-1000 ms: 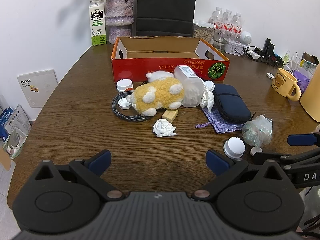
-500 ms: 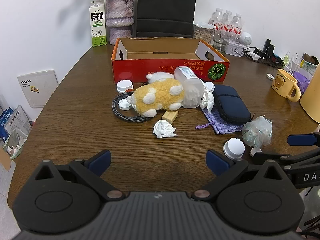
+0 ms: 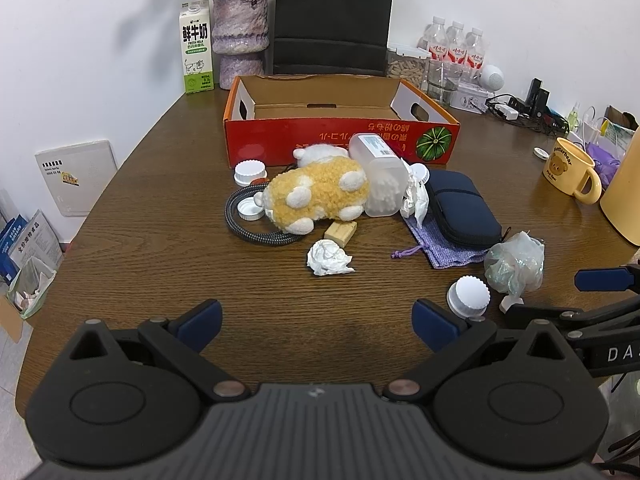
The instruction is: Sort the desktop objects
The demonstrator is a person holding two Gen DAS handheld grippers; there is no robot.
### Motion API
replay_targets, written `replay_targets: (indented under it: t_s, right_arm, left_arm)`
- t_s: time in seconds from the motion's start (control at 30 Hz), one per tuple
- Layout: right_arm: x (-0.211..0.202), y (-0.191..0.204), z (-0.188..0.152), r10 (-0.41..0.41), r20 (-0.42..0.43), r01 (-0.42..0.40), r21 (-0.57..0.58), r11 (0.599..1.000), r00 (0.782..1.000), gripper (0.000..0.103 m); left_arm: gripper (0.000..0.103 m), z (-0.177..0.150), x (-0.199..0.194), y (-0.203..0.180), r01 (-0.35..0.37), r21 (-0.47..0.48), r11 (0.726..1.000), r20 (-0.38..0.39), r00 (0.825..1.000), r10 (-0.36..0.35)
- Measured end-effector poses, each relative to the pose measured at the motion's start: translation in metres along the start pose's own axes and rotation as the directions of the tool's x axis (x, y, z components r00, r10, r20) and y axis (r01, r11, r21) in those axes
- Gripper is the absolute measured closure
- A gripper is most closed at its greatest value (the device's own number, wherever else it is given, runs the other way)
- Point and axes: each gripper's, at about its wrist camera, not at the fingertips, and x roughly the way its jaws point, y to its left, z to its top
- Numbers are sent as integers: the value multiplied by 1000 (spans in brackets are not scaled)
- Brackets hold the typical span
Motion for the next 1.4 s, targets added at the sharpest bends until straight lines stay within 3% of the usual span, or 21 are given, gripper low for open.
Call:
replay_targets:
  t_s: [0.77,1.33,1.4]
  right_arm:
    - [39,-30,-6,-8,-8,9,65,998,1000,0]
    - [63,-47,-9,-8,129,3,41,999,992,3]
    - [66,-50,-9,-12,144,6,42,999,989,7]
  left_arm:
    - [0,0,37,5,-40,-6,999,-19,999,40]
    - [2,-1,79,-5,-29,16,999,57,998,28]
    - [3,0,85,-5,-29,12,1000,54,998,29]
